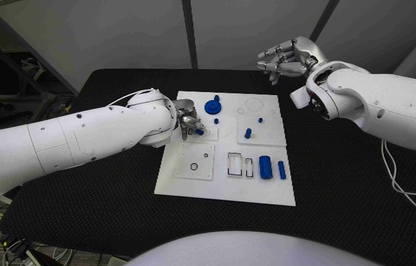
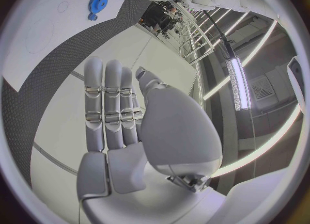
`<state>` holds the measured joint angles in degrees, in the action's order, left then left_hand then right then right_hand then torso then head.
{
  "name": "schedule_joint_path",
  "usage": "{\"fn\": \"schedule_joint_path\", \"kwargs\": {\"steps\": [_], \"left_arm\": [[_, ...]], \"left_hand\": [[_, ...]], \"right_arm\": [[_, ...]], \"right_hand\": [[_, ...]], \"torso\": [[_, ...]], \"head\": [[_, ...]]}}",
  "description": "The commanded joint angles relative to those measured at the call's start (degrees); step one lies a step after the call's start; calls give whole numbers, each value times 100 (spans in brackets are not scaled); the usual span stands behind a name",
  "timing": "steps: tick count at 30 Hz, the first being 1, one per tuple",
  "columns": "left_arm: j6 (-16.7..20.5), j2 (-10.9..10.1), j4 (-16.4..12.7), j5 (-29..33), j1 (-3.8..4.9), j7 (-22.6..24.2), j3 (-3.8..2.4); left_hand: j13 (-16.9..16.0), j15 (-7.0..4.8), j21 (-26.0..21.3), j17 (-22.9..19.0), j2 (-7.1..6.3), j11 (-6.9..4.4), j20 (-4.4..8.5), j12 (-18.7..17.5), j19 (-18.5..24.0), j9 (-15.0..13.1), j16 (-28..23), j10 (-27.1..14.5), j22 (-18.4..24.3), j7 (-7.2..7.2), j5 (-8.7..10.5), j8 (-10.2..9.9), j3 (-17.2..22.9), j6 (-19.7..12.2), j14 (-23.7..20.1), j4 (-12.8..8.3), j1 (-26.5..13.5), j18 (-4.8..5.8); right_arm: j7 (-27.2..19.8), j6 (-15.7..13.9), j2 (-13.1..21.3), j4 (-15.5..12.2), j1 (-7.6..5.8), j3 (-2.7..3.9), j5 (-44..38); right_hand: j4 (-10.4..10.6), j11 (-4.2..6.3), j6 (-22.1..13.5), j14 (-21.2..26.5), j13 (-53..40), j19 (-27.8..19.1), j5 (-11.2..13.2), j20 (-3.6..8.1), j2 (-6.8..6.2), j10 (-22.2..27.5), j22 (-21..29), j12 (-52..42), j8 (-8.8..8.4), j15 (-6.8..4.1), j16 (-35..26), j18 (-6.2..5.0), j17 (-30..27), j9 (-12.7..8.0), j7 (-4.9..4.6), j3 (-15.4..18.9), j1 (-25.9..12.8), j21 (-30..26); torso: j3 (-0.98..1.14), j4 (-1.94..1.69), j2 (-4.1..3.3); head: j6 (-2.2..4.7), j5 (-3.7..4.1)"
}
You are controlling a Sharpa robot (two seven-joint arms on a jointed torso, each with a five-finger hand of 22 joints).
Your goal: Assemble the parts on the task board
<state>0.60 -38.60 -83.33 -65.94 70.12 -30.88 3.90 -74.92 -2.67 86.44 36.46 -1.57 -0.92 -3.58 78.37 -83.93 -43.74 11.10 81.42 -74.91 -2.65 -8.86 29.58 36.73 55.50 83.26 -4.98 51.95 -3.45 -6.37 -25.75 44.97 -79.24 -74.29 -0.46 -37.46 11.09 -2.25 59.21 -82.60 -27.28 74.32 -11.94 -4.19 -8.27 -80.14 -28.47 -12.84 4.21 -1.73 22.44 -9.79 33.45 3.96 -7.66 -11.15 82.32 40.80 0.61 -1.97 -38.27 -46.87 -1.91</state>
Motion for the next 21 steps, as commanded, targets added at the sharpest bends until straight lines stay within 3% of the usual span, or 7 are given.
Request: {"fn": "schedule_joint_path", "kwargs": {"steps": [1, 21], "left_arm": [[-157, 25, 5, 14, -22, -30, 18], [-181, 68, 40, 36, -21, -27, 17]], "left_hand": [[-59, -32, 28, 9, 6, 10, 48, 27, -393, -4, -25, 42, -971, -9, 15, 27, -49, 46, 16, -1, -55, 227], [-147, -45, 83, 30, 34, -12, 61, 93, -432, -7, -37, 92, -1066, 21, 16, 71, -238, 148, 23, 200, -275, 248]], "right_arm": [[-14, 36, 2, -9, -11, 2, -10], [-8, 46, 4, -8, -11, 2, -10]], "right_hand": [[31, 2, -29, 53, -11, -42, -20, 16, 5, 44, 13, -38, -23, 3, 26, 5, 9, -3, 7, 1, -47, 3], [53, -1, -35, 63, -31, -69, -30, 12, 12, 60, 47, -34, -22, 6, 18, -2, 25, -3, 5, 12, -66, -24]], "torso": [[-2, -3, 3], [-2, -7, -3]], "head": [[-6, 7], [-27, 21]]}}
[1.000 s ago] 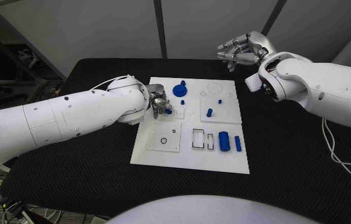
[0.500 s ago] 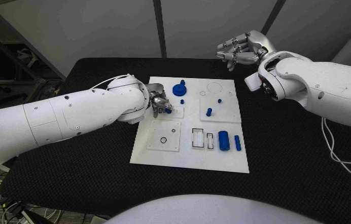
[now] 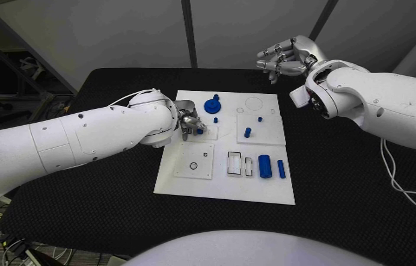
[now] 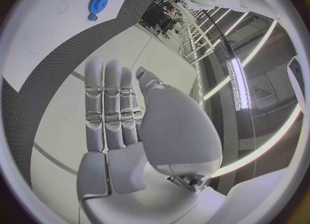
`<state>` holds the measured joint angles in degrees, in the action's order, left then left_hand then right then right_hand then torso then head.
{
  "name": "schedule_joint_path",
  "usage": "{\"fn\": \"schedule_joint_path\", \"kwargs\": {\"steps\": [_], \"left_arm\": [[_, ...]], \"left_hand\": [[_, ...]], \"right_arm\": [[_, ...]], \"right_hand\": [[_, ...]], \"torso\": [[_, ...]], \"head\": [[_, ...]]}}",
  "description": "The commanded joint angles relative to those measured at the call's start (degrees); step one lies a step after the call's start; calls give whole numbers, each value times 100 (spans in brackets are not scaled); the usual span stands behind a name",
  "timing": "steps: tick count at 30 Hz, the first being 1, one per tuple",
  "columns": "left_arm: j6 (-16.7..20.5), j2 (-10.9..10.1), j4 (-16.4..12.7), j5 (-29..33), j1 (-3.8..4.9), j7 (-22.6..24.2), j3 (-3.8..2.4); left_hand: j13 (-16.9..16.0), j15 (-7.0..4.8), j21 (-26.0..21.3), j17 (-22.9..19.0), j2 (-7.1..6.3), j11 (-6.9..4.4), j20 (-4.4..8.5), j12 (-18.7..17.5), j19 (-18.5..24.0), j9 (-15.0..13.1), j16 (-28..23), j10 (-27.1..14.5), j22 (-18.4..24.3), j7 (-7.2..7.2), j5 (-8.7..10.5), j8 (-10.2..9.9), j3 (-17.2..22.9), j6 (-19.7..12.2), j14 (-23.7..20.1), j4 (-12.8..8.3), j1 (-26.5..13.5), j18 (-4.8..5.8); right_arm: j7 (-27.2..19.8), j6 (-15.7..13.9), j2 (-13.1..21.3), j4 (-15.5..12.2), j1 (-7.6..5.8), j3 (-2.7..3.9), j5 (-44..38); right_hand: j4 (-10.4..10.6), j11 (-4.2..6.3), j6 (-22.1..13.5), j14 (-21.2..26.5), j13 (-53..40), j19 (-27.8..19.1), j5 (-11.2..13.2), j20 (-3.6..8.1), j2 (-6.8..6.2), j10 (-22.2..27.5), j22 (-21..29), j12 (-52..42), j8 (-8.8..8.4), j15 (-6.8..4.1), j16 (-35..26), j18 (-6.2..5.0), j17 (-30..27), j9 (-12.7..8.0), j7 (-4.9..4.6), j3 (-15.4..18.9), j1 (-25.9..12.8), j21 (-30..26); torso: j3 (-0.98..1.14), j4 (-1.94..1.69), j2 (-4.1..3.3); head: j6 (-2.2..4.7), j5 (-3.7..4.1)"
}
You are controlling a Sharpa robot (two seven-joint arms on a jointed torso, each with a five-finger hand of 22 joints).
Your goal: Assemble the parts on the task board
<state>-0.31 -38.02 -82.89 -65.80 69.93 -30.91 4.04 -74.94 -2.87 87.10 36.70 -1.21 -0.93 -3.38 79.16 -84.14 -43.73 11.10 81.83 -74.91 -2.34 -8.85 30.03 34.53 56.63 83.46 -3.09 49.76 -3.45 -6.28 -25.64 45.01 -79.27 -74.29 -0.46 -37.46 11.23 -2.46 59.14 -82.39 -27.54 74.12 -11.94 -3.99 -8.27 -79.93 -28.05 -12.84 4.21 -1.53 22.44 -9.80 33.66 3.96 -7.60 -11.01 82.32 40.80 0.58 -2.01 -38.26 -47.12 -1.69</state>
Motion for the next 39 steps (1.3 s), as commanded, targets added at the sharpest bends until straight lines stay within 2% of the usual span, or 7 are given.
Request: {"fn": "schedule_joint_path", "kwargs": {"steps": [1, 10, 17, 27, 32, 35, 39], "left_arm": [[-90, 11, -4, 27, -2, -23, 3], [-61, 19, 38, 46, -2, -21, 3], [-53, 23, 79, 48, -1, -21, 3], [-61, -32, 35, 48, 2, -20, 1], [-92, -109, -28, 47, 18, -21, -6], [-138, -152, -55, 47, 41, -24, -40], [-175, -188, -69, 47, 62, -27, -172]], "left_hand": [[-150, -26, 25, 7, -1, -12, 41, 18, -416, -9, -37, 55, -1078, -9, 15, 28, -23, 39, 3, 16, -61, 250], [-153, -29, 24, 13, 20, -17, 43, 20, -416, -9, -40, 57, -1078, -3, 12, 36, -57, 54, 5, 70, -119, 250], [-153, -29, 28, 22, -23, -16, 44, 16, -419, -8, -47, 56, -1087, -5, 19, 46, -179, 67, 8, 154, -245, 252], [-175, -25, 37, 47, -178, -6, 42, 25, -425, -1, -65, 65, -1107, -13, 36, 66, -759, 103, 13, 398, -522, 255], [-166, -26, 19, 59, -209, -6, 43, 12, -414, 4, -76, 55, -1084, -14, 32, 66, -1059, 95, 15, 478, -531, 249], [-116, -21, 5, 65, -248, 4, 42, -33, -405, 8, -82, 18, -1063, -26, 36, 56, -1254, 66, 15, 536, -555, 245], [-74, -15, -16, 78, -285, 19, 35, -73, -392, 8, -95, -25, -1037, -41, 43, 53, -1722, 21, 16, 705, -569, 238]], "right_arm": [[-17, 35, 0, -4, -11, 2, -10], [-18, 32, -7, 3, -11, 2, -10], [-18, 29, -5, 5, -11, 2, -10], [-19, 38, -5, 12, -10, 1, -6], [-22, 43, -7, 26, -8, 1, -5], [-25, 44, -12, 40, -7, 1, -1], [-29, 49, -25, 62, -4, 1, 7]], "right_hand": [[39, 20, -29, 42, -5, -49, -30, -8, 12, 40, 5, -34, -22, -14, 18, -2, 5, -3, -1, -2, -66, -24], [51, 18, -33, 48, -17, -61, -46, -11, 17, 47, 8, -33, -22, -13, 13, -4, 14, -3, -2, 4, -76, -28], [61, 16, -37, 53, -26, -77, -54, -13, 16, 54, 38, -31, -22, -11, 9, -9, 21, -3, -3, 11, -86, -52], [81, 9, -59, 79, -46, -140, -68, -20, 12, 88, 166, -16, -26, -3, -13, -30, 36, -5, -8, 28, -99, -160], [90, 5, -70, 92, -55, -170, -75, -24, 12, 105, 218, -8, -28, 2, -25, -39, 42, -5, -12, 35, -103, -206], [96, 2, -76, 100, -60, -188, -78, -27, 11, 114, 251, -3, -29, 5, -32, -44, 45, -6, -13, 40, -107, -235], [103, -2, -86, 110, -66, -213, -81, -31, 11, 126, 298, 4, -30, 9, -43, -52, 49, -6, -16, 46, -110, -276]], "torso": [[1, -4, -4], [-2, -3, 2], [-3, -3, -1], [-5, -5, 2], [-8, -5, 8], [-7, -5, 8], [-3, -3, 3]], "head": [[-3, 0], [-2, -1], [-1, 4], [-4, 8], [0, 9], [11, 0], [25, -8]]}}
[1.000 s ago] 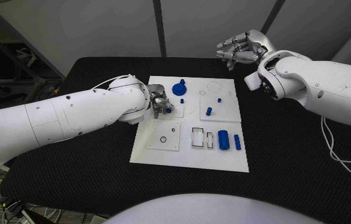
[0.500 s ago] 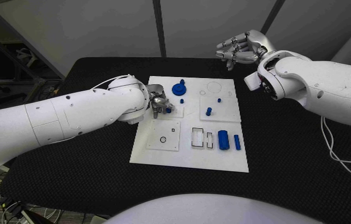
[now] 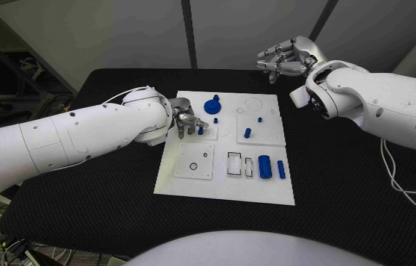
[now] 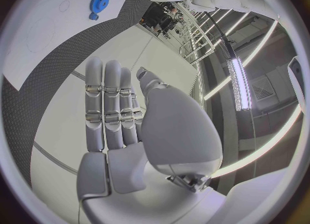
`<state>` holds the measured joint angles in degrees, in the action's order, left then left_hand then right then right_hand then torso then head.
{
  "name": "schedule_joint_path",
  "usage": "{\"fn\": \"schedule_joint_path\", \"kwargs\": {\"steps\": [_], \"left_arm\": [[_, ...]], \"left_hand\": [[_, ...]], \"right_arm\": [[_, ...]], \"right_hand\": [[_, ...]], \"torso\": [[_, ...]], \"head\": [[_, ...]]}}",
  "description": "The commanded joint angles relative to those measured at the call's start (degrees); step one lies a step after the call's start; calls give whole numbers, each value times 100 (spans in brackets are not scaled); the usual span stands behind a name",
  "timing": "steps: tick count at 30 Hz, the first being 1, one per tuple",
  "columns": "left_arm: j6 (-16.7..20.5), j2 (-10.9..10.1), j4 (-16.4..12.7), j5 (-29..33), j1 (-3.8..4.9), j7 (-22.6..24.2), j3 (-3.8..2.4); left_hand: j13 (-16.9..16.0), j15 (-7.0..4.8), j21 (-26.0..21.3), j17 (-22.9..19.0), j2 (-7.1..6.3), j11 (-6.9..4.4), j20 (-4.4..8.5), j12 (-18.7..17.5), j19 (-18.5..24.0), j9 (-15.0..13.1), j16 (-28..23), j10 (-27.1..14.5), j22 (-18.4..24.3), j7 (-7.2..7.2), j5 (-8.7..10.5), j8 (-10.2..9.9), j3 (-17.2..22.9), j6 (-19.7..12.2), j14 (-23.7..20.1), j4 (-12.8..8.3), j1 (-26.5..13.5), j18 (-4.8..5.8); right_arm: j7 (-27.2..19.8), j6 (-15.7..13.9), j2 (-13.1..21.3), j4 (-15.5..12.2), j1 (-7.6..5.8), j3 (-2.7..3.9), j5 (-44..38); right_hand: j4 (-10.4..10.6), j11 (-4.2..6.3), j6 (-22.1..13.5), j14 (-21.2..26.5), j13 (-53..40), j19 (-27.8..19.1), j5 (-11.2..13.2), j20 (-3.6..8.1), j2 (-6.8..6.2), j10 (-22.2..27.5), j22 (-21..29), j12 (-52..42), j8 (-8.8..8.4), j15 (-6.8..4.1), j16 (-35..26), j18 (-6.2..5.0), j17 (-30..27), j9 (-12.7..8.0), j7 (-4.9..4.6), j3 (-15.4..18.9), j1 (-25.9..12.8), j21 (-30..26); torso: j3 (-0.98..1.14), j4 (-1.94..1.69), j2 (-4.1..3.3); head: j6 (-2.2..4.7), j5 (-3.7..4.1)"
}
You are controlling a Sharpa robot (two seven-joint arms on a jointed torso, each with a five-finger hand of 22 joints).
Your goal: Assemble the parts on the task board
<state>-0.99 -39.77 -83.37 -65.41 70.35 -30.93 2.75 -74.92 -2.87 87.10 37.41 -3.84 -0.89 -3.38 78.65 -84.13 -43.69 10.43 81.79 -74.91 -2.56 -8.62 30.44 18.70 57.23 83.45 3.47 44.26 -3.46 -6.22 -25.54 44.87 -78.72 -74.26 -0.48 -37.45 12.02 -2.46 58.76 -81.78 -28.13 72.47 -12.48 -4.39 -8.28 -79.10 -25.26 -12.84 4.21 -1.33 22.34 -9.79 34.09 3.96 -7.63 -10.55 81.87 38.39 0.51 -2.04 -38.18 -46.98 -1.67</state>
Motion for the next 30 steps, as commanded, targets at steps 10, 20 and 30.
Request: {"fn": "schedule_joint_path", "kwargs": {"steps": [10, 20, 30], "left_arm": [[-552, -110, 71, 163, 135, -33, -489], [-1258, 174, 1060, 381, 505, 26, -584], [-1642, 589, 1927, 55, 556, 31, -583]], "left_hand": [[346, 43, -313, 27, 220, 114, -8, -405, -207, 139, -64, -364, -622, -142, -12, -221, -578, -352, 6, -104, 876, 143], [1634, 245, -1232, 54, 361, 343, -222, -1570, 397, 281, -189, -1626, 527, -382, -14, -408, -688, -784, -330, -266, 1456, -108], [1008, 70, -654, 1014, 452, 191, -57, -798, -12, 156, 579, -984, -245, -240, 291, -21, -1644, -712, -86, 423, 1272, 52]], "right_arm": [[-38, 49, -15, 39, -2, 1, 10], [-24, 70, -27, 60, -1, 1, 10], [-14, 87, -45, 58, -1, 0, 11]], "right_hand": [[31, -5, -54, 59, -12, -68, -29, 6, 13, 55, 49, 11, -30, -7, -44, -58, 10, -6, -15, 4, -66, -64], [33, -6, -56, 66, -16, -76, -37, 3, 15, 64, 49, 17, -29, -5, -52, -58, 12, -5, -17, 5, -63, -67], [35, -7, -57, 68, -19, -80, -45, 2, 19, 66, 49, 18, -27, -5, -56, -58, 14, -4, -18, 5, -63, -68]], "torso": [[1, -4, -14], [4, 9, -24], [6, 7, -29]], "head": [[59, -11], [145, -27], [165, -47]]}}
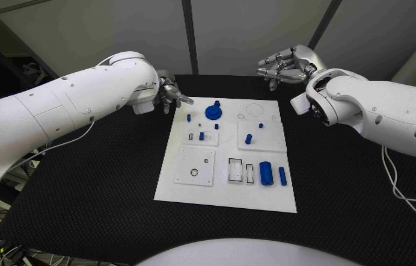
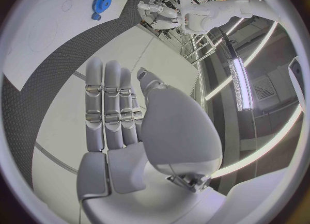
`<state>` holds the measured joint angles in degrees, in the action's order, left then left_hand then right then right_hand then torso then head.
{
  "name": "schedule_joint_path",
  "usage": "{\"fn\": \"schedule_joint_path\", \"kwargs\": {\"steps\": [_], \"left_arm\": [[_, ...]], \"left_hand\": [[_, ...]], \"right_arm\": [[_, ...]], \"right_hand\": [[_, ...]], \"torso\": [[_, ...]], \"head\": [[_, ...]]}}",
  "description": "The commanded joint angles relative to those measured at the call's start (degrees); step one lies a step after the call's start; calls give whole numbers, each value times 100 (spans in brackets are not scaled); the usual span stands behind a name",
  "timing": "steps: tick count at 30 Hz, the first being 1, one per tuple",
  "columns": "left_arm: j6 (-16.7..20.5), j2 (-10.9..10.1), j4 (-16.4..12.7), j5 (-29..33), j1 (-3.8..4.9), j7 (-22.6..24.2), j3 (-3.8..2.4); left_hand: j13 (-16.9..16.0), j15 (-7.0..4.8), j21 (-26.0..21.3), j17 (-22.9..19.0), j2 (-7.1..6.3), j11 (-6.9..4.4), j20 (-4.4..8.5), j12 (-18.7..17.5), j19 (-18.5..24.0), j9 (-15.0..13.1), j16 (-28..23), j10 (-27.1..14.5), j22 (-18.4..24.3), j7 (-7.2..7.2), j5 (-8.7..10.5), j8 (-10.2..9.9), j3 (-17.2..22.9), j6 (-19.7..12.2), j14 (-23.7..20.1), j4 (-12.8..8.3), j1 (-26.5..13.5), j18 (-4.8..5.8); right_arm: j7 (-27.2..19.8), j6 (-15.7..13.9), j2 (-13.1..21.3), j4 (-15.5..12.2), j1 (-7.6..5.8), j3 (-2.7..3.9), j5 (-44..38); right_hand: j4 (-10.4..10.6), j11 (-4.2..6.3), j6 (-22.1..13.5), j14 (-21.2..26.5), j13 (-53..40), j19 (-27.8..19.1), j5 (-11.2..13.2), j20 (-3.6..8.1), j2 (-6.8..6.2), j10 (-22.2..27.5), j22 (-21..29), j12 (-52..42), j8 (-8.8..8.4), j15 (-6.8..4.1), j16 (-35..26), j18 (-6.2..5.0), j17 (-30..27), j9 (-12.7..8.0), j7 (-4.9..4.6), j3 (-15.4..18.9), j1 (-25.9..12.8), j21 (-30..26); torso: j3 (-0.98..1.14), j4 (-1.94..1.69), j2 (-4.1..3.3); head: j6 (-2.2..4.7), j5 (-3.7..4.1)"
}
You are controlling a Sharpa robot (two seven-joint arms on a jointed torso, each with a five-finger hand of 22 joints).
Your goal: Assemble the parts on the task board
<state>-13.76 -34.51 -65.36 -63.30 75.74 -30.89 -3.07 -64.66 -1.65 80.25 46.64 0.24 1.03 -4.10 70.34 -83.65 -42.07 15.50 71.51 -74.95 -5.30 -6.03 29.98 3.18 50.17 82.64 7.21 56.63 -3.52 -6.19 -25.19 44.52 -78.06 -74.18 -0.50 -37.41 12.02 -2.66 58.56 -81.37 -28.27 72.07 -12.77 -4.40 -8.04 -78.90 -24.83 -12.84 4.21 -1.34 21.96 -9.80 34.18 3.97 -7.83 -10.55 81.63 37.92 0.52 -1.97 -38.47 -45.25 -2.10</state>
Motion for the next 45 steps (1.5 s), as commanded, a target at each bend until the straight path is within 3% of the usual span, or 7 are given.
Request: {"fn": "schedule_joint_path", "kwargs": {"steps": [1, 8, 9, 10, 11, 12, 45], "left_arm": [[-373, 80, 154, -162, 17, 27, 1], [-397, 289, 457, -197, -12, 35, 73], [-386, 294, 460, -199, -20, 36, 78], [-375, 301, 467, -200, -27, 38, 82], [-368, 307, 474, -200, -31, 38, 84], [-359, 319, 491, -201, -36, 39, 86], [-366, 514, 660, -66, -192, 64, 134]], "left_hand": [[-26, -53, 45, 120, 51, -1, 19, 44, -69, -6, 97, 53, -259, 40, 37, 33, -116, -5, 3, 68, 39, 62], [-103, -119, 149, 1148, 160, -56, 78, 166, -139, 12, 1532, 165, -420, 91, 44, 139, -507, 28, 160, 312, 243, 93], [-98, -160, 146, 1831, 174, -93, 87, 167, -138, 16, 2765, 164, -421, 89, 44, 148, -567, 24, 290, 348, 279, 98], [-88, -261, 143, 3755, 195, -202, 108, 166, -137, 21, 6346, 162, -426, 92, 44, 160, -651, 19, 682, 400, 333, 115], [-83, -185, 141, 4237, 222, -203, 159, 168, -137, 25, 7258, 164, -431, 178, 41, 169, -726, 12, 721, 447, 389, 103], [-76, -185, 143, 4336, 239, -141, 205, 168, -140, 29, 7450, 162, -440, 149, 43, 177, -788, 8, 736, 483, 425, 89], [-59, -183, 194, 4336, 423, -103, 147, 189, -179, 72, 7450, 164, -543, 128, 5, 206, -973, -7, 736, 464, 852, 113]], "right_arm": [[-17, 52, -11, -8, -10, 2, 7], [-14, 55, -23, -19, -10, 2, 7], [-14, 55, -27, -21, -10, 2, 7], [-14, 55, -32, -24, -10, 2, 7], [-14, 55, -35, -25, -10, 2, 7], [-15, 56, -41, -26, -10, 2, 7], [0, 70, -84, -36, -10, 2, 7]], "right_hand": [[36, 13, -37, 27, -5, -40, -16, 3, -6, 46, 6, 18, -27, -4, -18, -58, 5, -5, 3, 5, -39, -20], [39, 13, -37, 29, -8, -44, -25, 2, -3, 48, 5, 19, -26, -3, -21, -58, 7, -4, 2, 5, -39, -21], [39, 12, -38, 29, -9, -45, -29, 1, -2, 48, 5, 20, -26, -3, -22, -58, 7, -4, 2, 5, -39, -21], [41, 12, -39, 30, -11, -47, -37, 1, 0, 50, 5, 21, -25, -3, -25, -59, 9, -4, 1, 5, -38, -22], [41, 12, -39, 30, -11, -47, -37, 1, 0, 50, 5, 21, -25, -3, -25, -59, 9, -4, 1, 5, -38, -22], [41, 12, -39, 30, -11, -47, -37, 1, 0, 50, 5, 21, -25, -3, -25, -59, 9, -4, 1, 5, -38, -22], [50, 10, -42, 29, -23, -56, -75, -3, 11, 51, 2, 23, -22, -2, -35, -60, 17, -2, -1, 5, -35, -22]], "torso": [[4, 0, -3], [0, 12, -12], [0, 14, -13], [-2, 20, -20], [-1, 18, -16], [-2, 19, -17], [-3, 14, -14]], "head": [[-8, -3], [-15, -9], [-15, -10], [-8, -9], [-8, -7], [-5, -6], [-57, -5]]}}
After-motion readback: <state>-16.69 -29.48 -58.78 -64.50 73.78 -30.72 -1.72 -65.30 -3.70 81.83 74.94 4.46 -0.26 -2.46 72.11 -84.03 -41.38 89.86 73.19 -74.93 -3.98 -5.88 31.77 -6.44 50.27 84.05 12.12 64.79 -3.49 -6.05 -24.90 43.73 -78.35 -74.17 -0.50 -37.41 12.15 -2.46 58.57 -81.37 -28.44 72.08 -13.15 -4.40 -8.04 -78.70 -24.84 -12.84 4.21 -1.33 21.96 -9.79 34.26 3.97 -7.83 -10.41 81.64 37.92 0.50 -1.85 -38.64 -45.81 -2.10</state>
